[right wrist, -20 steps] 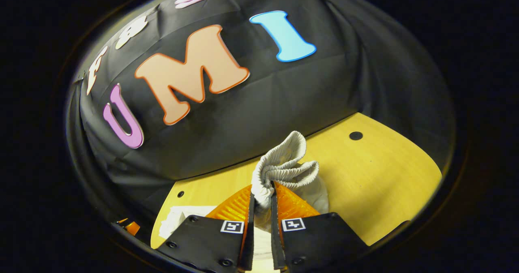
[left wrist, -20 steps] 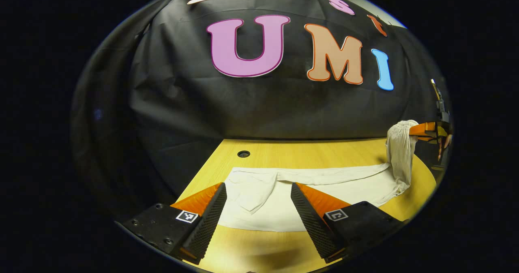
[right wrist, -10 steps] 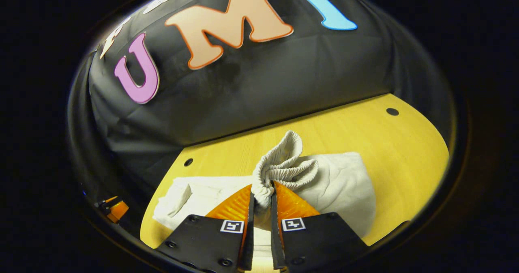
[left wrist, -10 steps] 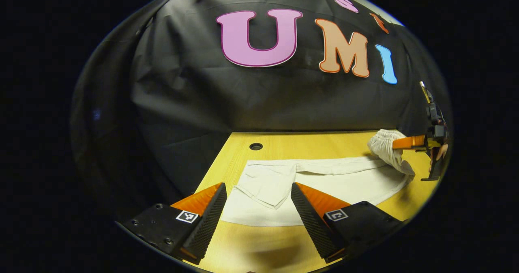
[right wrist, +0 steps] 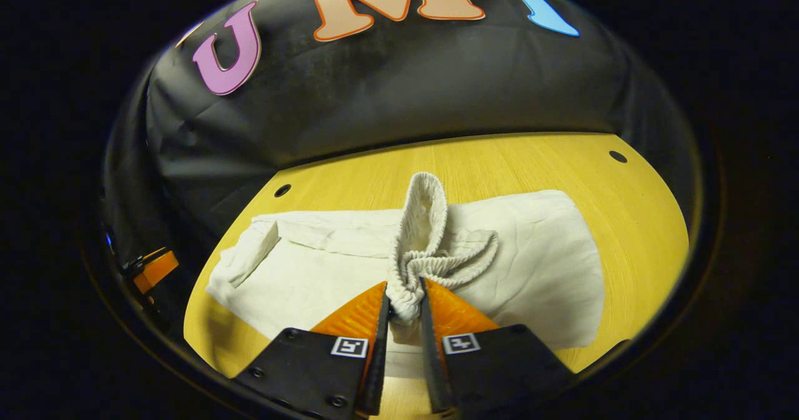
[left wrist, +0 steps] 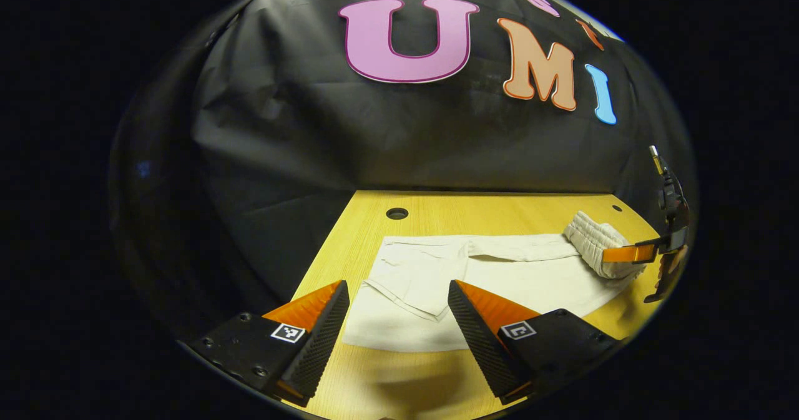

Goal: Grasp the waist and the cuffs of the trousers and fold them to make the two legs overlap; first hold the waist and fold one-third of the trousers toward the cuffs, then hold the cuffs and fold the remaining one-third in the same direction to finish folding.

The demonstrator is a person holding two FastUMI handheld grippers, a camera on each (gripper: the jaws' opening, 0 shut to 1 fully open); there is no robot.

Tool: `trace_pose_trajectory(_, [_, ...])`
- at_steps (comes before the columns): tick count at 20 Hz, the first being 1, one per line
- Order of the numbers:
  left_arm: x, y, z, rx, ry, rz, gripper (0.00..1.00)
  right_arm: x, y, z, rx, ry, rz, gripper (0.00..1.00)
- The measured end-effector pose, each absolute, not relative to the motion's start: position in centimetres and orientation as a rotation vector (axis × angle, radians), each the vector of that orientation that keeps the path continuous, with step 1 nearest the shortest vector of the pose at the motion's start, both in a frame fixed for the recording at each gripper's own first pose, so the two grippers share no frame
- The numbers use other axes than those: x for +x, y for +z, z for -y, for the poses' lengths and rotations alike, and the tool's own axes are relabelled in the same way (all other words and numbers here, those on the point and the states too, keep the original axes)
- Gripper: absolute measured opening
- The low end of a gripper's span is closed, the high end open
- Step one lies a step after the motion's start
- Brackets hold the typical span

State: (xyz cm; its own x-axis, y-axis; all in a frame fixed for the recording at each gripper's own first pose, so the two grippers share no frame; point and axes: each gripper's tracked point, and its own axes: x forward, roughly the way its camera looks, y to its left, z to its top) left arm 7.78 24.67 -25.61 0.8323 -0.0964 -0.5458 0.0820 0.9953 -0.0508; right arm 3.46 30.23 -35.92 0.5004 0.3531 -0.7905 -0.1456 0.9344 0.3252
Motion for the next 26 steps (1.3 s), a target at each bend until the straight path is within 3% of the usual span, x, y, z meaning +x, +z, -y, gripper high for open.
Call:
trace_pose_trajectory(3, [8.4, -27.2, -24.8, -0.038, -0.099, -0.600, 0.97, 2.8, -34.9, -30.0, 0.205, 0.357, -0.989, 0.99])
trace_pose_trajectory(15, [10.2, -35.5, -26.6, -0.136, -0.074, -0.732, 0.96, 0.3, -33.4, -22.3, 0.177, 0.217, -0.957, 0.96])
trace_pose_trajectory(16, [10.2, -36.2, -26.7, -0.146, -0.068, -0.745, 0.96, -0.1, -33.4, -21.7, 0.173, 0.208, -0.959, 0.92])
trace_pose_trajectory(18, [10.0, -37.3, -26.7, -0.155, -0.065, -0.772, 0.96, -0.7, -33.4, -20.8, 0.167, 0.193, -0.960, 0.92])
trace_pose_trajectory(21, [10.2, -37.4, -26.8, -0.138, -0.053, -0.772, 0.95, -1.1, -32.8, -19.6, 0.158, 0.173, -0.950, 0.92])
trace_pose_trajectory(22, [10.1, -37.5, -26.6, -0.134, -0.045, -0.779, 0.95, -1.2, -32.7, -19.3, 0.155, 0.169, -0.947, 0.96])
trace_pose_trajectory(23, [10.0, -37.6, -26.6, -0.117, -0.039, -0.790, 0.95, -1.2, -32.6, -19.0, 0.149, 0.165, -0.944, 0.92])
trace_pose_trajectory(26, [10.2, -38.1, -25.9, -0.041, -0.053, -0.796, 0.95, -1.6, -32.6, -18.3, 0.145, 0.160, -0.944, 0.92])
